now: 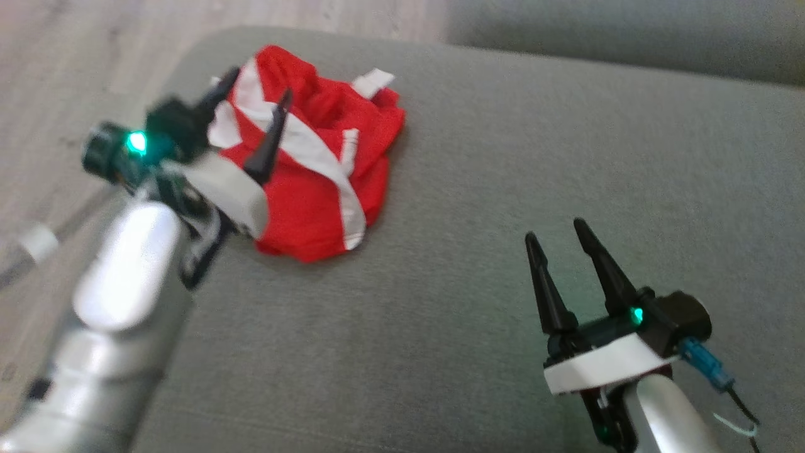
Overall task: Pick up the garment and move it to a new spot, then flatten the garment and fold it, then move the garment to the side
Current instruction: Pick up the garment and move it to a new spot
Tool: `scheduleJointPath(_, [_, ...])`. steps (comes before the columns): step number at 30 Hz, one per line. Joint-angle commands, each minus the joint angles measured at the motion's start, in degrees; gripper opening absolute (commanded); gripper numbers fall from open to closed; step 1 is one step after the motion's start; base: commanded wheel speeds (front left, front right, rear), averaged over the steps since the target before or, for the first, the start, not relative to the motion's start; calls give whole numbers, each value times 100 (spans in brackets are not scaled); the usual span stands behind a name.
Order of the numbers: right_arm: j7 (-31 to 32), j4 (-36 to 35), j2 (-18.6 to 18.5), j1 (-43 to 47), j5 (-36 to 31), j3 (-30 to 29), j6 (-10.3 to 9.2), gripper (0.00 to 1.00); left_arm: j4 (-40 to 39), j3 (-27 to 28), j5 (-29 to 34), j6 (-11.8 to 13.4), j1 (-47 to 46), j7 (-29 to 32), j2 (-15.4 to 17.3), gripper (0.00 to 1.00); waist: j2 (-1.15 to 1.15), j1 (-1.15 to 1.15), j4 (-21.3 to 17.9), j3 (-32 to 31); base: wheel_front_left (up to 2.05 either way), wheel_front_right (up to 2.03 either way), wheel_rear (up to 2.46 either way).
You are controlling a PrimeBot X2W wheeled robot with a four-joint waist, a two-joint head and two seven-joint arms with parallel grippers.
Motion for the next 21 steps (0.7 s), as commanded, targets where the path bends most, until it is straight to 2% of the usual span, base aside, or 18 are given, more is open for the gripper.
scheduleJointPath(1, [-63,-205,-31,-235,-39,154,43,100,-2,40,-196,9,-432,149,356,100,0,-1,-388,385,0,0,0])
scheduleJointPath(5, [-63,-221,-31,-373,-42,146,43,100,682,-298,-960,7,-1015,682,779,100,0,-1,-644,620,0,0,0])
scheduleJointPath(10, [-63,-234,-31,-465,-22,169,43,100,1401,-493,-1409,7,-1307,911,1027,100,0,-1,-873,770,0,0,0])
scheduleJointPath(20, [-63,-253,-31,-490,-12,173,43,100,2241,-900,-1720,6,-1473,997,1036,100,0,-1,-996,816,0,0,0])
scheduleJointPath(21, [-63,-252,-31,-489,-11,174,43,100,2278,-959,-1775,6,-1482,1019,1025,72,0,-1,-997,816,0,0,0])
